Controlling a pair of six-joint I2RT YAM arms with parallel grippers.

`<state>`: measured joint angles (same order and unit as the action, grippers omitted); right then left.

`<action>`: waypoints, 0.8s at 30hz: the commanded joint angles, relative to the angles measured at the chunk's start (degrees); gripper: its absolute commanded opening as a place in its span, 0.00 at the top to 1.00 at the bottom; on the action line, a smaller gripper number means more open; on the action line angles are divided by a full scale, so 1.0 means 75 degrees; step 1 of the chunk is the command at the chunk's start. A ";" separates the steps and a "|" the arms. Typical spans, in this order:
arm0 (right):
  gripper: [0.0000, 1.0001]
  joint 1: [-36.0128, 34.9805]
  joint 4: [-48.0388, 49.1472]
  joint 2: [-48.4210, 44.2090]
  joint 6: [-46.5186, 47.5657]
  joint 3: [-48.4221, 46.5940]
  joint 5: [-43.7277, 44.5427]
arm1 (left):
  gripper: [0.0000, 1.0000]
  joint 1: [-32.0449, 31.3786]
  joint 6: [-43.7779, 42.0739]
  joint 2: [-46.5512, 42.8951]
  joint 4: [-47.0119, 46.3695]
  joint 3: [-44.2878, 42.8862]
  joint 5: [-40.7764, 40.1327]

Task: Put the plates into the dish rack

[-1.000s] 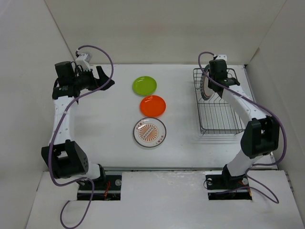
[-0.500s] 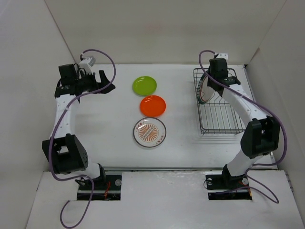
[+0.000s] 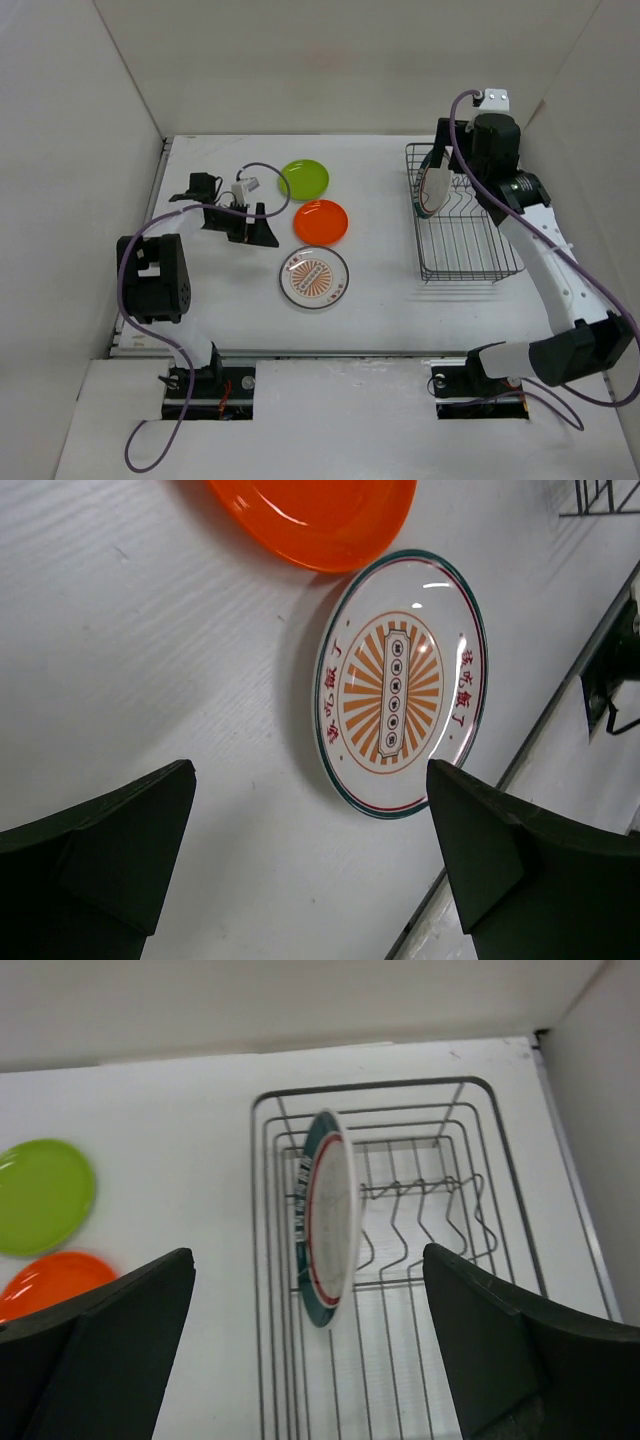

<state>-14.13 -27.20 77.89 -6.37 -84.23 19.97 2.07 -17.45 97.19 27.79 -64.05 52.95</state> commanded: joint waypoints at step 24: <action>0.00 -0.0507 0.0650 -0.0987 -0.0275 0.0953 -0.2065 | 0.39 -0.1529 0.0322 0.1655 -0.0330 0.0372 -0.0239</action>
<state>-17.34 -25.45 71.81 -7.77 -76.86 5.72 -9.28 -15.07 108.36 25.32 -63.26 55.99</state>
